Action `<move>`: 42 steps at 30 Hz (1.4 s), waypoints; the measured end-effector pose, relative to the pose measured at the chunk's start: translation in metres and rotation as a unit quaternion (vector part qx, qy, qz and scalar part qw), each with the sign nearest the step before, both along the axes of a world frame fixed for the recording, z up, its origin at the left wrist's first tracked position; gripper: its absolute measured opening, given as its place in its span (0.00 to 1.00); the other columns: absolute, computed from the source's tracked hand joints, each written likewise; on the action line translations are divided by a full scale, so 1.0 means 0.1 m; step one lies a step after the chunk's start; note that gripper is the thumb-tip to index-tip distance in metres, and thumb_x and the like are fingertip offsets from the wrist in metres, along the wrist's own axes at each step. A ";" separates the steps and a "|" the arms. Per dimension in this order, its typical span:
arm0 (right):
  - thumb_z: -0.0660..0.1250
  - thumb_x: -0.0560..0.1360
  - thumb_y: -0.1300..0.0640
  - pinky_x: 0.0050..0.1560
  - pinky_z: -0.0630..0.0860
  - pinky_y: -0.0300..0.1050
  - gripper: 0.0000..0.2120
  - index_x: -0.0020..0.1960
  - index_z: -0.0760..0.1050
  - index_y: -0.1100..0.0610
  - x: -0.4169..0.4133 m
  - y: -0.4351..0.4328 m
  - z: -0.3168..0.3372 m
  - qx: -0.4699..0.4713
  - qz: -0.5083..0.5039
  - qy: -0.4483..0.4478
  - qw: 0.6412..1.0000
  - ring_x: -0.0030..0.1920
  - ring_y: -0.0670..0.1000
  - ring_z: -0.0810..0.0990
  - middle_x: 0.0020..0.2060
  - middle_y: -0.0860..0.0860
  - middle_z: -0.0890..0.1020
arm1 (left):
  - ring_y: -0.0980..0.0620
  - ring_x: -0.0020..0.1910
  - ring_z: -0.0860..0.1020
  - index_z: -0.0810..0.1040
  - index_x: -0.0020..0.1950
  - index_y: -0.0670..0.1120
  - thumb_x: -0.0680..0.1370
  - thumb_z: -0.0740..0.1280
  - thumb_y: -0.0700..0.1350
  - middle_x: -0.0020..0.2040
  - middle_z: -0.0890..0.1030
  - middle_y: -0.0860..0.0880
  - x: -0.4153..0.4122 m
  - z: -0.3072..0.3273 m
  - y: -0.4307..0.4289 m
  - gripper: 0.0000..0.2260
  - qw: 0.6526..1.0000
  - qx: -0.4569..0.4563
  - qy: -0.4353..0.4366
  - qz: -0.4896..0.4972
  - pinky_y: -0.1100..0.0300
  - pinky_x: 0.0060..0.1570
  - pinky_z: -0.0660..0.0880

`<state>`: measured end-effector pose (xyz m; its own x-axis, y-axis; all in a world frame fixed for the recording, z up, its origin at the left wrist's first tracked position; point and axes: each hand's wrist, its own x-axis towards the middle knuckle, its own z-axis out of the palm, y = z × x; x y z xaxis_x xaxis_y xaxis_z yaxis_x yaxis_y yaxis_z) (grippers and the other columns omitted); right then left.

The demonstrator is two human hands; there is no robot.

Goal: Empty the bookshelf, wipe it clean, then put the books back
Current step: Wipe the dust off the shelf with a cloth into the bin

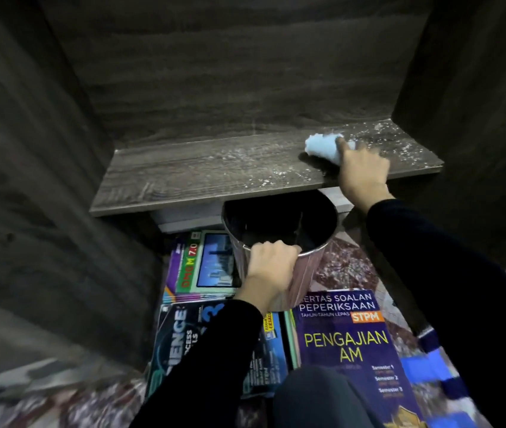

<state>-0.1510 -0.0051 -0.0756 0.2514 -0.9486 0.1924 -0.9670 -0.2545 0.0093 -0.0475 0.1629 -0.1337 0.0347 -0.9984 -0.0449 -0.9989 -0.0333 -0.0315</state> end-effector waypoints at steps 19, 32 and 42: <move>0.50 0.81 0.47 0.67 0.62 0.55 0.26 0.78 0.52 0.50 0.94 0.05 -0.23 0.119 0.132 -0.078 0.981 0.68 0.65 0.64 0.70 0.65 0.63 | 0.43 0.55 0.78 0.75 0.60 0.52 0.77 0.62 0.44 0.54 0.82 0.48 0.48 0.07 0.03 0.12 0.998 0.002 0.031 0.055 0.57 0.49 0.71; 0.67 0.74 0.58 0.63 0.64 0.38 0.22 0.68 0.73 0.48 0.85 0.25 -0.18 0.173 0.341 -0.190 0.904 0.66 0.54 0.72 0.64 0.56 0.77 | 0.42 0.55 0.78 0.74 0.61 0.52 0.79 0.61 0.44 0.54 0.81 0.45 0.55 0.14 0.07 0.12 0.999 0.002 0.005 0.044 0.58 0.45 0.67; 0.59 0.78 0.52 0.65 0.66 0.53 0.24 0.74 0.63 0.49 1.07 0.05 -0.17 0.122 0.147 -0.138 0.972 0.66 0.63 0.70 0.67 0.62 0.71 | 0.44 0.55 0.79 0.75 0.60 0.54 0.78 0.62 0.43 0.54 0.82 0.49 0.68 0.09 0.11 0.12 0.998 0.005 0.031 0.048 0.56 0.50 0.71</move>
